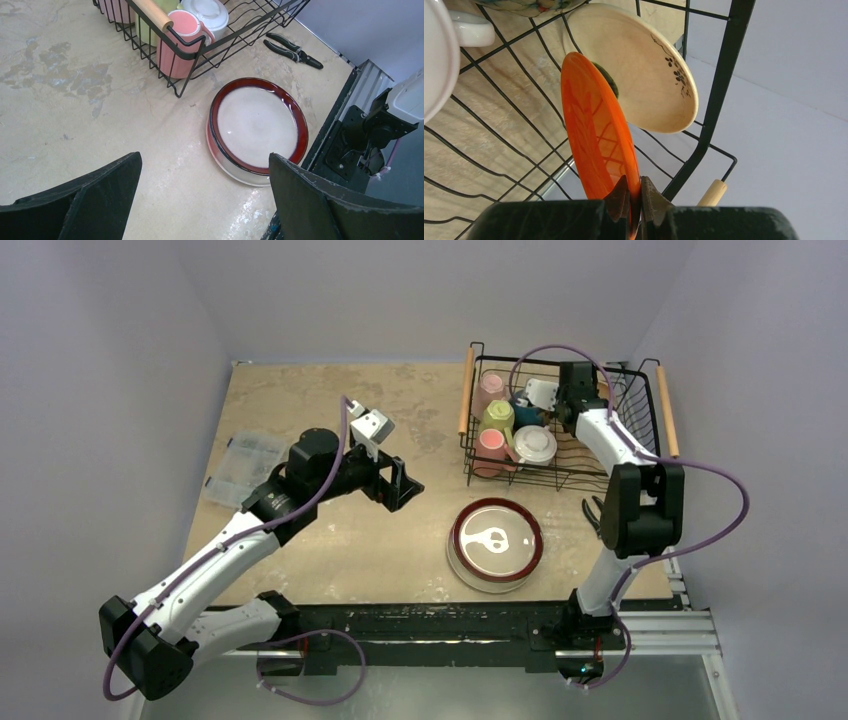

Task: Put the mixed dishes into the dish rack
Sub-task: Insert the plate into the dish rack.

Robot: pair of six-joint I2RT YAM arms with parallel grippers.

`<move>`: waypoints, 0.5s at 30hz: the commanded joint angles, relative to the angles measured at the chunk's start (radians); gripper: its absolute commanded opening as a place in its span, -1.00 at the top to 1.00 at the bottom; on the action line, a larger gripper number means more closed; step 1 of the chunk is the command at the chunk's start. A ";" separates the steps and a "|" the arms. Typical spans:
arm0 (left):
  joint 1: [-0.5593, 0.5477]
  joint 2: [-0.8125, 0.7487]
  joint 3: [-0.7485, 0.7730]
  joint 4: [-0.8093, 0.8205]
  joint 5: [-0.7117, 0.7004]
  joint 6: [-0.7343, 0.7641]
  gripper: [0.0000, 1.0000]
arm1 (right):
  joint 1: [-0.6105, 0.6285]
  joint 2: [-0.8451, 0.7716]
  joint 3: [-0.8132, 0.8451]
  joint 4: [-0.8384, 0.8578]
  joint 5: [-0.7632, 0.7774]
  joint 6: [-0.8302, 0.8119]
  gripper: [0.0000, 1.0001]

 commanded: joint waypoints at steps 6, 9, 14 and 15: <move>-0.006 -0.005 0.046 0.011 -0.007 0.017 -0.95 | -0.006 0.028 -0.005 0.061 0.020 -0.059 1.00; -0.007 -0.003 0.047 0.012 -0.005 0.016 -0.95 | -0.007 0.037 -0.014 0.082 -0.008 -0.051 0.96; -0.006 -0.003 0.046 0.013 -0.005 0.016 -0.96 | -0.008 0.065 -0.004 0.103 -0.005 -0.023 0.90; -0.006 -0.004 0.045 0.013 -0.005 0.017 -0.95 | -0.008 0.074 0.000 0.107 0.002 -0.019 0.89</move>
